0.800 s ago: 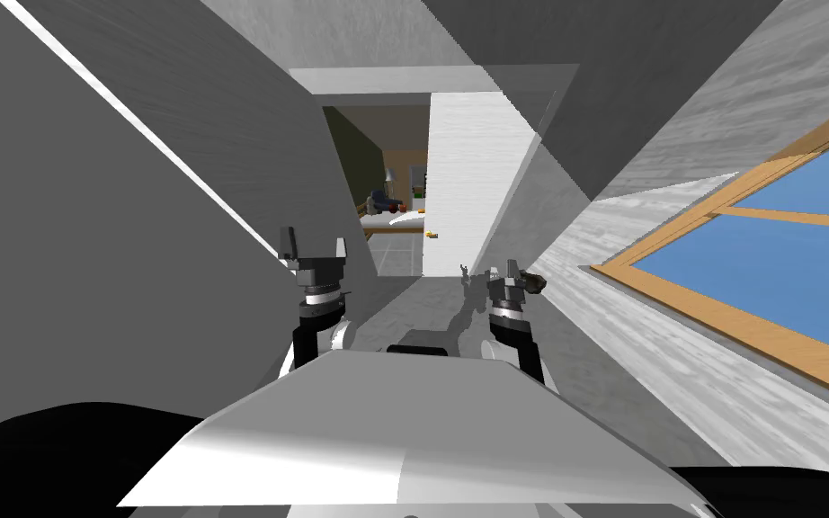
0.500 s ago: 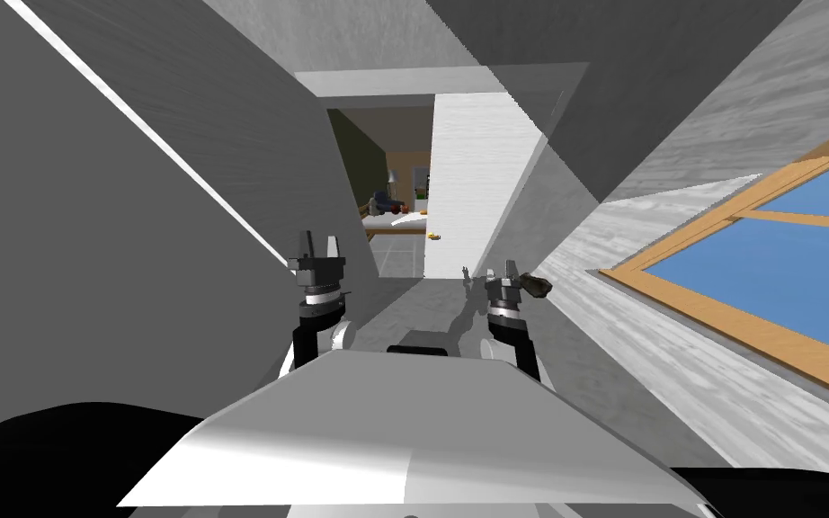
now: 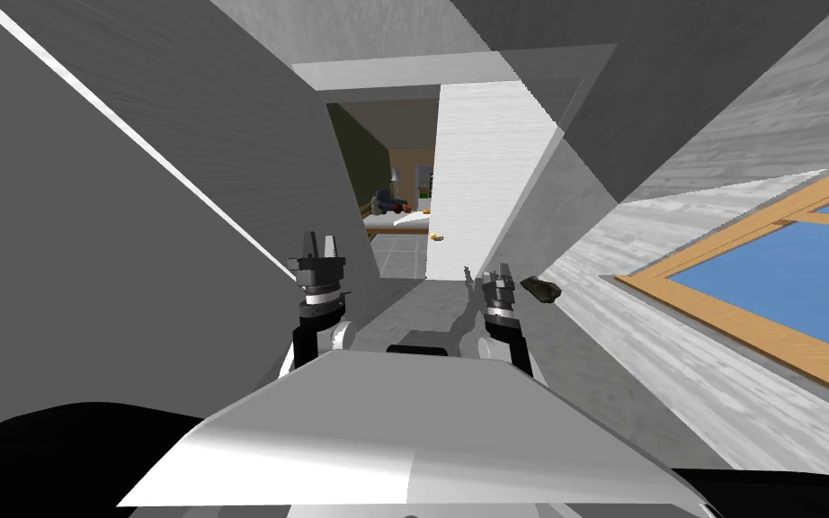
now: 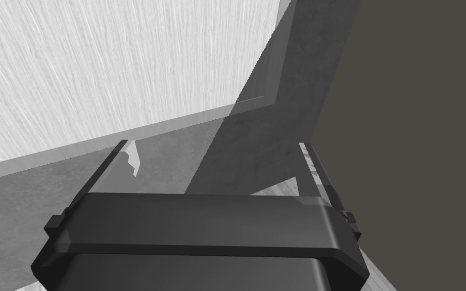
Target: Pull the door open
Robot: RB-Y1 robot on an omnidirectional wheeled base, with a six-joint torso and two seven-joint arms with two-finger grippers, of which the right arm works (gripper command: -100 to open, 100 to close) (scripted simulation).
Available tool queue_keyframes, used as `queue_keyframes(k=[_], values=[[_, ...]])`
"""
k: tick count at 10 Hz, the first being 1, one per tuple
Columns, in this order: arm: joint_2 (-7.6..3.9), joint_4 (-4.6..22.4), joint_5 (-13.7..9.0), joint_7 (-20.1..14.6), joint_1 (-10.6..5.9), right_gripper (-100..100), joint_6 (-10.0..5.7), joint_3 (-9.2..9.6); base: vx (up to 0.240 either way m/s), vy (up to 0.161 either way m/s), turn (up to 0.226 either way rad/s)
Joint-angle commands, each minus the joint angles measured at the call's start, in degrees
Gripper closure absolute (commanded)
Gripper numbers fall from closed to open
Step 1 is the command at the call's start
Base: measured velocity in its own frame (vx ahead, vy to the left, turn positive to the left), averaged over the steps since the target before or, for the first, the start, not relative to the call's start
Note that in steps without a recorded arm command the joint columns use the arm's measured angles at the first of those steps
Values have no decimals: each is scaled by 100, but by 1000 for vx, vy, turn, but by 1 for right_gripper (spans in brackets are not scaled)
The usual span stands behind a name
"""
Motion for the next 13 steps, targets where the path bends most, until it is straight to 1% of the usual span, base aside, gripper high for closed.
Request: queue_keyframes(k=[1,6,13], values=[[-36,157,-39,11,-66,-100,-39,-22,73,-1,66],[-134,750,-168,66,-318,-100,-190,-84,87,-4,58],[-263,1739,-382,158,-737,-100,-440,-187,91,-8,70]])
